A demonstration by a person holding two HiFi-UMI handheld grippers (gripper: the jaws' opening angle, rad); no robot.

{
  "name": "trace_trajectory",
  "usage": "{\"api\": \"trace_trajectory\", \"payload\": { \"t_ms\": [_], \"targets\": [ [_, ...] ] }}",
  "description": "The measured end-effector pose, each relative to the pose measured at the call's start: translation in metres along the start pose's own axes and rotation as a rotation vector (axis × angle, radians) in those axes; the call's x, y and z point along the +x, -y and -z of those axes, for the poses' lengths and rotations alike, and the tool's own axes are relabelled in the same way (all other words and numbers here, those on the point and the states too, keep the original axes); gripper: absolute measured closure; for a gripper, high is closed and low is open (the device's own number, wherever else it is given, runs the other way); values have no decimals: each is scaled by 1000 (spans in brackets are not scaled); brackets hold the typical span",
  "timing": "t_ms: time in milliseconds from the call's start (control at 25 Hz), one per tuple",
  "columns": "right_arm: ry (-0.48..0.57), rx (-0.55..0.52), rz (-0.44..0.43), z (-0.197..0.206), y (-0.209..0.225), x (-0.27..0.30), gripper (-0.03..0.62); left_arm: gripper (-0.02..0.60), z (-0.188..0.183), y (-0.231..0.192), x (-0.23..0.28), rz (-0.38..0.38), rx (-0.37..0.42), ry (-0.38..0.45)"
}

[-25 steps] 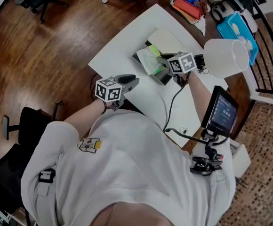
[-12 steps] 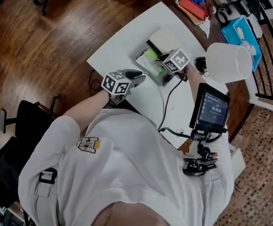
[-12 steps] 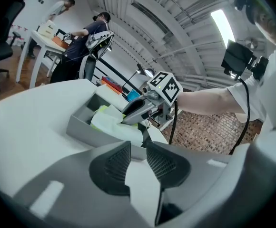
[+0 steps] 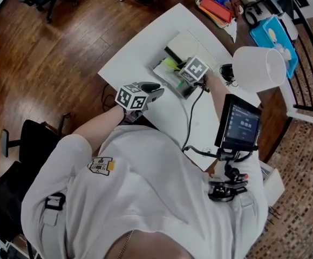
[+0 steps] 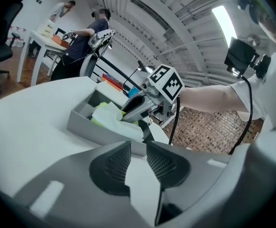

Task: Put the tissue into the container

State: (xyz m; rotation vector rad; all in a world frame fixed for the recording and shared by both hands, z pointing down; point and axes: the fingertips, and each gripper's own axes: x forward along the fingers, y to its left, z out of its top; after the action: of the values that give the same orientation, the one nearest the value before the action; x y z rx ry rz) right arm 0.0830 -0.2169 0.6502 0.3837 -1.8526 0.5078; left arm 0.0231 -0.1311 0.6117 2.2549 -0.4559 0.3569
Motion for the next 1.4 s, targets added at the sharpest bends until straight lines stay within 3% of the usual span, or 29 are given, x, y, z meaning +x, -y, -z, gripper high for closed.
{"api": "trace_trajectory", "payload": {
  "t_ms": [160,360,520,680,840,1000,1200,1400],
  "targets": [
    [23,45,-12,1,5,-3,497,478,-3,0,1,0,16,-7],
    [48,72,-18,3,13,-10,402,477,-8,0,3,15,36,-11],
    [114,90,4,-1,6,-36,395,477,-6,7,-9,22,56,-11],
    [256,140,67,-13,5,-83,427,479,-9,10,-17,37,71,-2],
    [478,273,162,-7,-7,-131,484,479,-11,14,-13,69,72,-2],
    [626,497,352,36,-37,-147,509,477,-14,17,-9,119,95,-20],
    [665,808,542,96,-115,-120,556,479,-4,25,-13,187,155,-94],
    [667,987,600,140,-186,-77,568,479,43,44,-21,193,180,-170]
  ]
}}
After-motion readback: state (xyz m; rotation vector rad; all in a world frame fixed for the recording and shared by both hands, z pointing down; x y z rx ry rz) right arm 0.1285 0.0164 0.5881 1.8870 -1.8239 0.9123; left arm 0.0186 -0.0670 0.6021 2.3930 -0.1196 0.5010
